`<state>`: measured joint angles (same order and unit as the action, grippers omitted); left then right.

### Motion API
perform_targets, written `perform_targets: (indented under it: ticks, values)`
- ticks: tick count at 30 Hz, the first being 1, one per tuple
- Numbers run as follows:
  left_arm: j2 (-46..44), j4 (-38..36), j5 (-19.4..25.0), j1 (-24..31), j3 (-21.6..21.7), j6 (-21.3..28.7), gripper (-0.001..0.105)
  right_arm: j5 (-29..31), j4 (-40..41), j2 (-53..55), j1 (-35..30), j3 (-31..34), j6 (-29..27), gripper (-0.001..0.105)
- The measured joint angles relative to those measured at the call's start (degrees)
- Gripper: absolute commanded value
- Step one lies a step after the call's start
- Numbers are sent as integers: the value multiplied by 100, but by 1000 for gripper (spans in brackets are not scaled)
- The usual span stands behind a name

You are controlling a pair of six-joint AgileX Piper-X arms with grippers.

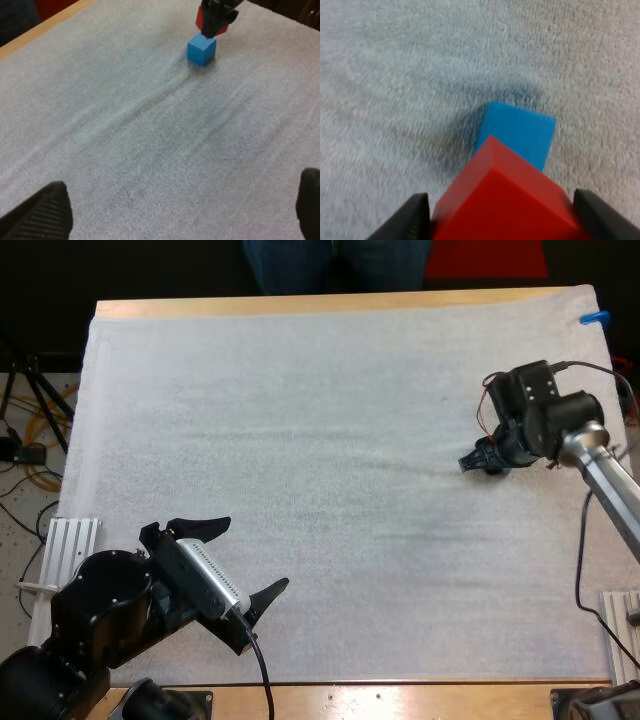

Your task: Stack red cube on blue cube

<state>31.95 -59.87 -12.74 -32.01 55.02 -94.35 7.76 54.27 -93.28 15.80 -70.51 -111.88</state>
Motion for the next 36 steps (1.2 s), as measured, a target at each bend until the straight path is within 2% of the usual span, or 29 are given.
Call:
perform_targets:
  ticks: [10, 20, 28, 36]
  values:
    - [0, 0, 0, 0, 0, 0, 87, 21, 237, -814, -23, -822, 12, 26]
    - [0, -142, 0, 0, 0, 0, 87, -97, 389, -1002, -367, -836, 483, 26]
    - [0, -142, 0, 0, 0, 6, 87, -467, 451, -1002, -427, -836, 517, 26]
    - [0, -142, 0, 0, 0, 6, 87, -494, 389, -1002, -427, -836, 506, 26]
